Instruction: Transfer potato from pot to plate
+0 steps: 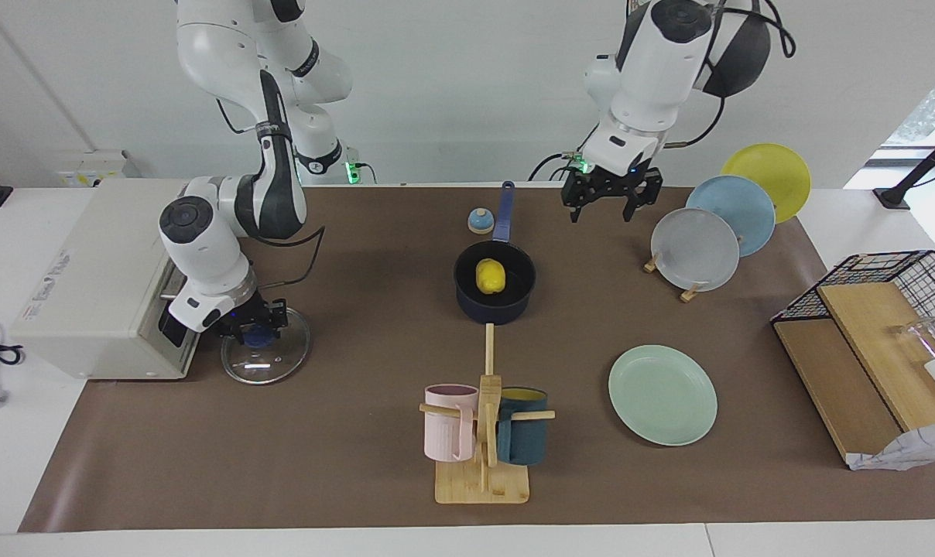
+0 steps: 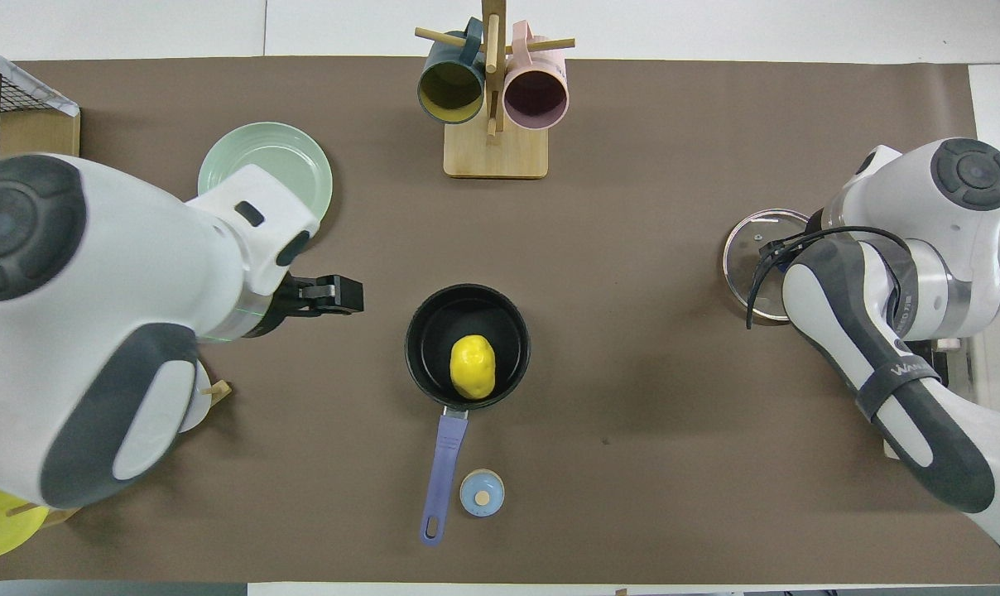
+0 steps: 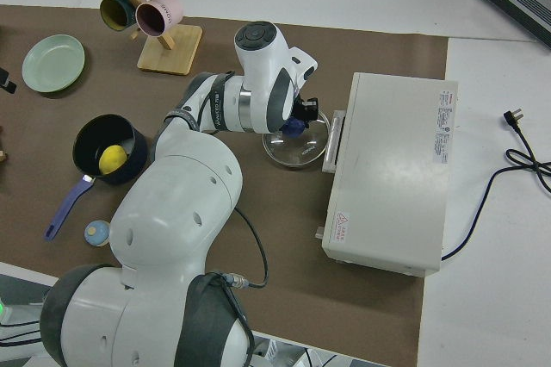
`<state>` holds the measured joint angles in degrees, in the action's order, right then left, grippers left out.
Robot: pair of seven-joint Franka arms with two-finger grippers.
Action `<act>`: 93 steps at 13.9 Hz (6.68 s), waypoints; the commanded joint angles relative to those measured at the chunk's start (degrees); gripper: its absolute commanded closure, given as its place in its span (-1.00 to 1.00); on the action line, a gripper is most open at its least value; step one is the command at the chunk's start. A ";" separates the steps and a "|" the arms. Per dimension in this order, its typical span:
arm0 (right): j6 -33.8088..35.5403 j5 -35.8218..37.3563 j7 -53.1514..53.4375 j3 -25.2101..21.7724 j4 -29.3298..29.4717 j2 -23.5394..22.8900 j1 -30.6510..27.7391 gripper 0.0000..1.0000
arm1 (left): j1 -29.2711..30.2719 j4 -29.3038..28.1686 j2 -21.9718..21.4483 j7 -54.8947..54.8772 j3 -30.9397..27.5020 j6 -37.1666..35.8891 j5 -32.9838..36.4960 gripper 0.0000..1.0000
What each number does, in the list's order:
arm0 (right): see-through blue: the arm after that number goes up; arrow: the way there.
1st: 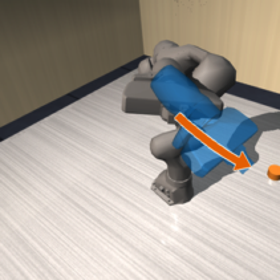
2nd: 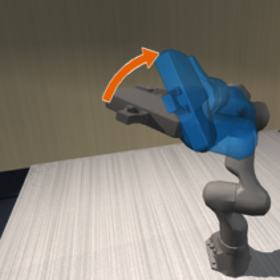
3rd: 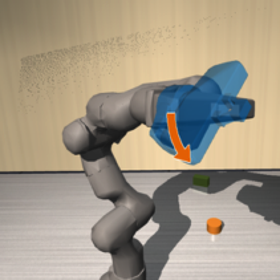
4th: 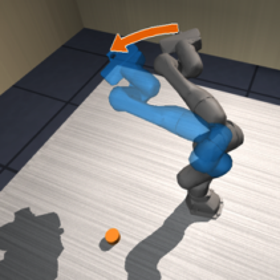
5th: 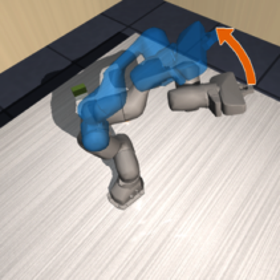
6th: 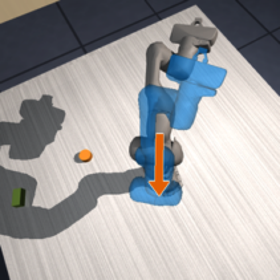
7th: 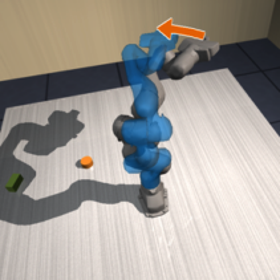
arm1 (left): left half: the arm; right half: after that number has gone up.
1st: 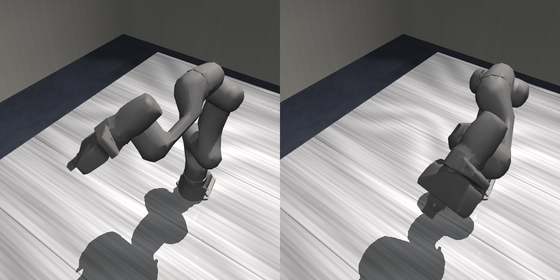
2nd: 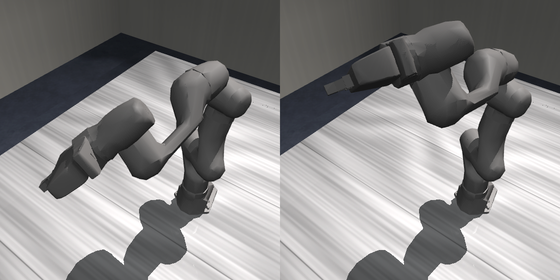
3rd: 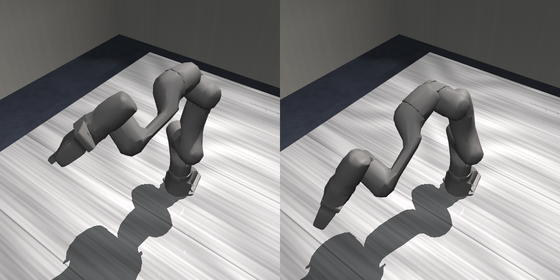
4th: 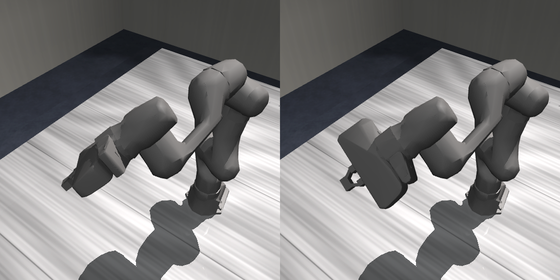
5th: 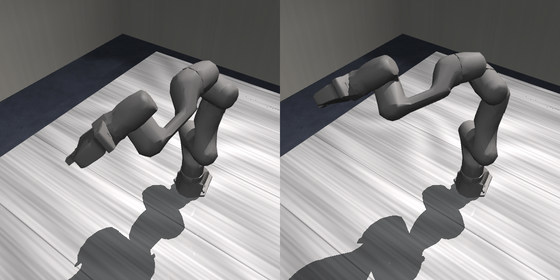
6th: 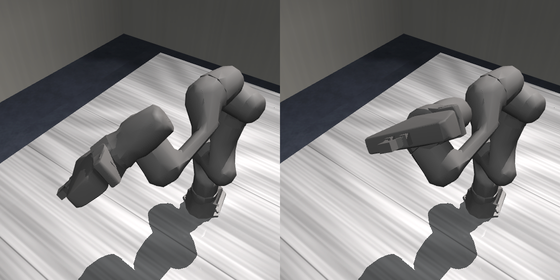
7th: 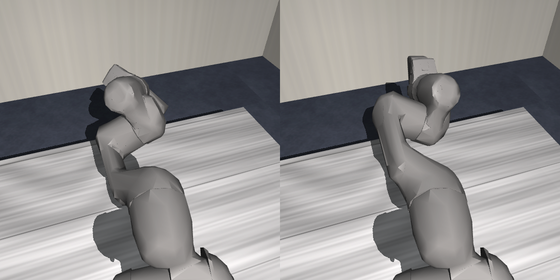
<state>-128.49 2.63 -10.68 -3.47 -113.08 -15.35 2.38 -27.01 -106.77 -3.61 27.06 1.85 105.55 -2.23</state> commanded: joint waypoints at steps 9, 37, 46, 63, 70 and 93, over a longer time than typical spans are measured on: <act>-0.02 0.19 -0.93 1.09 1.18 2.25 -0.18 -1.00 | -11.22 -9.24 11.52 18.45 -0.79 20.48 -0.76 -1.00; 35.24 0.89 6.46 0.04 14.55 16.49 0.26 -1.00 | -15.18 -10.83 16.44 19.69 -0.88 24.72 -3.93 1.00; 36.03 0.27 6.46 -0.23 14.73 16.84 -0.01 -1.00 | -5.79 6.91 13.45 14.62 -1.32 -0.06 -5.59 1.00; 35.50 -2.19 6.46 0.30 14.82 17.72 0.69 -1.00 | 17.34 25.02 32.86 -16.16 -1.58 2.19 -0.24 1.00; 35.06 -2.19 6.63 0.39 14.47 17.81 0.61 -1.00 | 18.31 25.03 36.92 -19.33 -1.50 11.78 2.05 1.00; 35.15 -2.19 6.63 0.39 14.29 17.90 0.61 -1.00 | 21.29 21.08 14.10 -20.91 -1.58 -7.97 2.05 -1.00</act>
<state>-93.92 1.15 -4.92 -3.20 -98.29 1.77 3.17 -6.85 -81.67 16.26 6.67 -0.16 99.17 -1.19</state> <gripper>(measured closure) 0.000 0.000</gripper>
